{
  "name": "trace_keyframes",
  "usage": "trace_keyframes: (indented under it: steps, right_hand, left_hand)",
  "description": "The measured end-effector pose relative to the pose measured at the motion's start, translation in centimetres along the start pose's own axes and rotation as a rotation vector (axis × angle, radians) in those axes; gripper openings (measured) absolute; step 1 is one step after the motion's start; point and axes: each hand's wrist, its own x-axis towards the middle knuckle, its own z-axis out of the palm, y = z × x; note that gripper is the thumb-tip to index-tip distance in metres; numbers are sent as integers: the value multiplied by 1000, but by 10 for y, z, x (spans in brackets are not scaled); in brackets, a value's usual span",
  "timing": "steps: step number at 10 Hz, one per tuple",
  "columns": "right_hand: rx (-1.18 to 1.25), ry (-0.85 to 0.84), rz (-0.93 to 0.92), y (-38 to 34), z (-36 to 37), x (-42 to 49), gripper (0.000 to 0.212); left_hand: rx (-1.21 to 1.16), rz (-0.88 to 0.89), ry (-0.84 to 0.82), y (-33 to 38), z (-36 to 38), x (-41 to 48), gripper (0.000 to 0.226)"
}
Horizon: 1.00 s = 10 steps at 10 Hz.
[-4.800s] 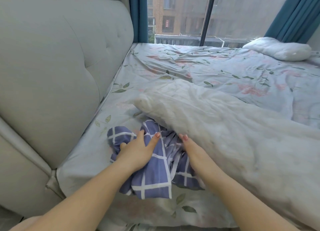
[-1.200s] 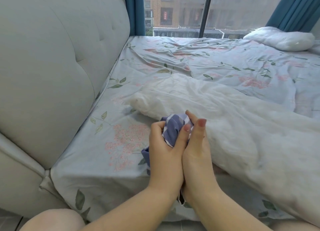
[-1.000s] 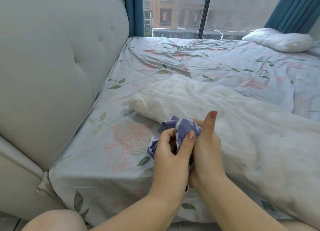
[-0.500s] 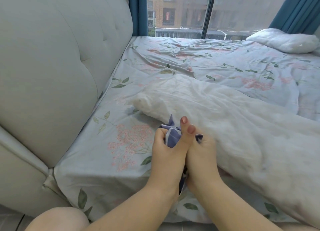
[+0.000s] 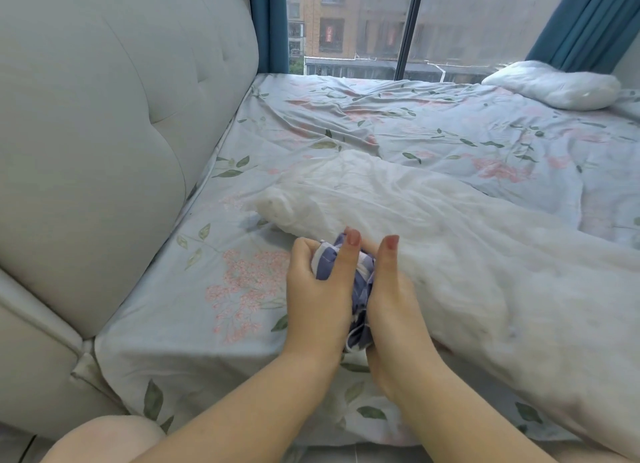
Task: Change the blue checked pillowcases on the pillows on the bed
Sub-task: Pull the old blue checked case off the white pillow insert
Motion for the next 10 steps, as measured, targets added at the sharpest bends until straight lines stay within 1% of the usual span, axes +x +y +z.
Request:
trace_keyframes:
  steps: [1, 2, 3, 4, 5, 6, 7, 8, 9, 10]
  right_hand:
    - [-41, 201, -22, 1, -11, -1, 24]
    - [-33, 282, 6, 3, -23, 1, 22]
    - [-66, 313, 3, 3, -30, 4, 20]
    - [-107, 309, -16, 2, -36, 3, 21]
    - [-88, 288, 7, -2, -45, 3, 21]
    - [-38, 318, 23, -8, -57, 3, 18]
    - [-23, 366, -19, -24, -77, 5, 21]
    - [7, 444, -45, -37, -102, 9, 29]
    - [160, 543, -64, -48, -121, 11, 55]
    - [161, 589, -101, -55, -136, 12, 59]
  left_hand:
    - [105, 8, -59, -10, 9, -4, 57]
    - [163, -69, -110, -9, 17, -8, 65]
    - [242, -158, -70, -16, 21, 2, 58]
    - [158, -236, -133, -15, 23, 6, 63]
    - [78, -309, -215, -16, 31, 2, 58]
    - [89, -304, -263, -12, 44, -1, 53]
    - [85, -337, -260, -8, 58, -2, 61]
    - [89, -492, -150, -17, 68, -10, 60]
    - [130, -812, -116, -35, 76, -30, 70]
    - [124, -1012, -236, -47, 95, -52, 80]
